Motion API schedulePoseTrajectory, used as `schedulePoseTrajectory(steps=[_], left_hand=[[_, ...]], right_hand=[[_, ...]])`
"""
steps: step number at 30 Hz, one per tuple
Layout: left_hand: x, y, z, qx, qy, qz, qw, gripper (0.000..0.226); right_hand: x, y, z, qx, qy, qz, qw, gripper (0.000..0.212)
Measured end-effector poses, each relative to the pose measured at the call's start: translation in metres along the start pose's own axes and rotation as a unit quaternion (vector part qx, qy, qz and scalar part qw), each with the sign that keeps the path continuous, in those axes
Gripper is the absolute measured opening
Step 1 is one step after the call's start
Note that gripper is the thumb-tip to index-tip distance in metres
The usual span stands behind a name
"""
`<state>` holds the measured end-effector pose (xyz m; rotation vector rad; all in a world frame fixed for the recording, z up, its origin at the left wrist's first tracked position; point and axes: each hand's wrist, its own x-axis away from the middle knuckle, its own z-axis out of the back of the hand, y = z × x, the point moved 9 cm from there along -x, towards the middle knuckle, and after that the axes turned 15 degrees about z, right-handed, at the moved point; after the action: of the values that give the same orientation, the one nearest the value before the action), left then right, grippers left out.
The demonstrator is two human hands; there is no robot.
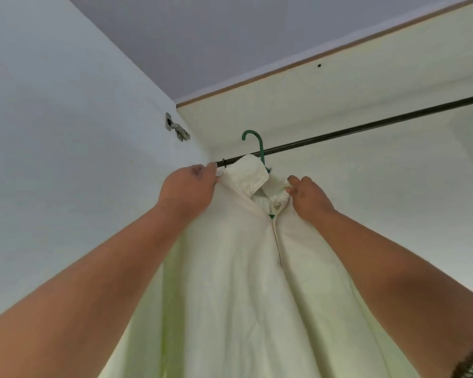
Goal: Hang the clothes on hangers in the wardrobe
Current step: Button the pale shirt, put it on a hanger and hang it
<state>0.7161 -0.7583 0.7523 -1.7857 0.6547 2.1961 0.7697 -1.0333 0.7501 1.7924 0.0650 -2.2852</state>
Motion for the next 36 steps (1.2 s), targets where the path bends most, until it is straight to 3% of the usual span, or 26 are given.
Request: schedulePoseTrajectory(steps=[4, 7, 10, 14, 18, 20, 25, 29, 33, 36], left_hand=[[-0.036, 0.003, -0.067, -0.116, -0.037, -0.062, 0.991, 0.023], [-0.065, -0.013, -0.121, -0.237, -0.132, -0.016, 0.962, 0.029], [-0.089, -0.02, -0.17, -0.266, -0.183, 0.004, 0.946, 0.03], [-0.122, -0.01, -0.213, -0.234, -0.102, -0.03, 0.966, 0.031], [-0.154, -0.003, -0.227, -0.154, -0.019, -0.046, 0.987, 0.016], [-0.166, 0.0, -0.232, -0.136, -0.003, -0.048, 0.99, 0.02], [-0.187, 0.016, -0.254, -0.23, 0.009, -0.096, 0.968, 0.033], [-0.212, 0.018, -0.256, -0.316, 0.046, -0.105, 0.942, 0.025], [-0.237, 0.012, -0.24, -0.33, 0.09, -0.07, 0.937, 0.025], [-0.25, -0.002, -0.232, -0.316, 0.076, -0.024, 0.945, 0.025]], right_hand=[[-0.047, 0.048, -0.058, -0.015, 0.021, -0.006, 1.0, 0.028], [-0.074, 0.082, -0.102, 0.007, 0.017, 0.001, 1.0, 0.027], [-0.092, 0.114, -0.141, 0.0, 0.027, -0.003, 1.0, 0.02], [-0.115, 0.151, -0.19, -0.037, 0.057, -0.041, 0.997, 0.008], [-0.149, 0.177, -0.235, -0.079, 0.085, -0.051, 0.992, 0.012], [-0.165, 0.185, -0.257, -0.081, 0.078, -0.057, 0.992, 0.011], [-0.196, 0.193, -0.317, -0.075, 0.044, -0.059, 0.994, 0.025], [-0.229, 0.185, -0.336, -0.053, 0.048, -0.036, 0.997, 0.015], [-0.266, 0.173, -0.323, -0.042, 0.094, -0.014, 0.995, 0.011], [-0.285, 0.163, -0.321, -0.025, 0.086, 0.001, 0.996, 0.023]])
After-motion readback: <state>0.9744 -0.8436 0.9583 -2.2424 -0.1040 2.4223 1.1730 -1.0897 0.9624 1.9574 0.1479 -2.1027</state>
